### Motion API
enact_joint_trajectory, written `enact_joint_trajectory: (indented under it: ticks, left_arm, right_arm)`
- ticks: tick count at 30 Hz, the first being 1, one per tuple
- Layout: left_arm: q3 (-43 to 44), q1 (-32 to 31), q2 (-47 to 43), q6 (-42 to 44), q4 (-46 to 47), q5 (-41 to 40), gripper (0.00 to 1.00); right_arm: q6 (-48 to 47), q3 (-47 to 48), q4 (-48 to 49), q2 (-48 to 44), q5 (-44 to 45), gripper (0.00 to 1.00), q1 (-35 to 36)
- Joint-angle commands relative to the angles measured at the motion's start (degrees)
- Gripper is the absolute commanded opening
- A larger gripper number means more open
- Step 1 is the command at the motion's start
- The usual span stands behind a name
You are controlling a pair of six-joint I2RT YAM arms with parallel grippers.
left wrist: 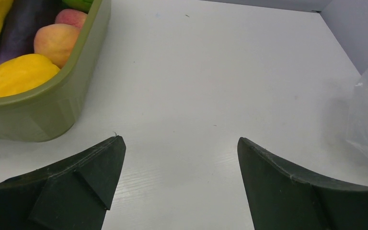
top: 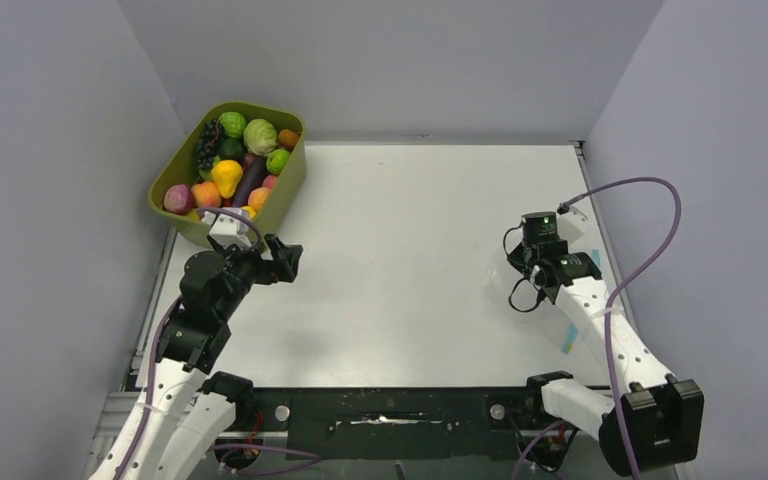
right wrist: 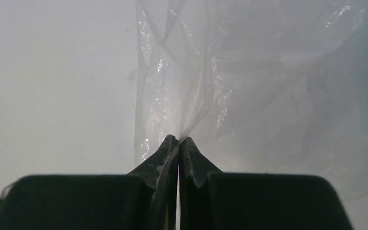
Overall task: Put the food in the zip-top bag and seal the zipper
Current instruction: Pick up the zipper food storage bag at the center of the board, then place the zipper food storage bag at the center of the board.
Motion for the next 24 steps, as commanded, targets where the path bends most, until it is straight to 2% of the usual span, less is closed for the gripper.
enact_joint_trajectory:
  ticks: [1,6,8,11,16,18,22,24]
  left_arm:
    - [2.89,-0.08,0.1,-4.23,2.84,7.19,0.88]
    - [6.29,-0.1,1.33,-11.42,4.47,16.29,0.88]
    - [7.19,-0.08,2.01,-12.91,6.17,20.31,0.87]
    - [5.74,-0.13,1.36,-13.11,8.67,21.05,0.87]
    - [-0.09,-0.11,-0.45,-15.08,16.52,20.97,0.87]
    - [-1.2,-0.11,0.33,-17.05,20.41,22.61,0.87]
    - [-1.07,-0.13,3.93,-16.47,22.71,21.6,0.87]
    - [-0.19,-0.13,6.03,-14.24,21.7,19.99,0.87]
  right_arm:
    - [-8.38,-0.47,4.33,-8.79,-10.19,0.0,2.54]
    - [-14.06,-1.75,10.34,-15.82,-32.18,0.0,4.14]
    - [-14.49,-0.86,11.88,-16.84,-37.52,0.0,5.69]
    - [-13.0,-0.1,15.41,-17.17,-45.18,0.0,7.9]
    - [-7.22,-3.65,33.59,-18.94,-62.58,0.0,8.89]
    - [-7.11,-4.19,35.73,-19.63,-63.9,0.0,9.05]
    - [-11.2,-6.8,30.82,-18.75,-58.19,0.0,8.97]
    - [-15.67,-7.62,25.21,-15.37,-53.52,0.08,8.86]
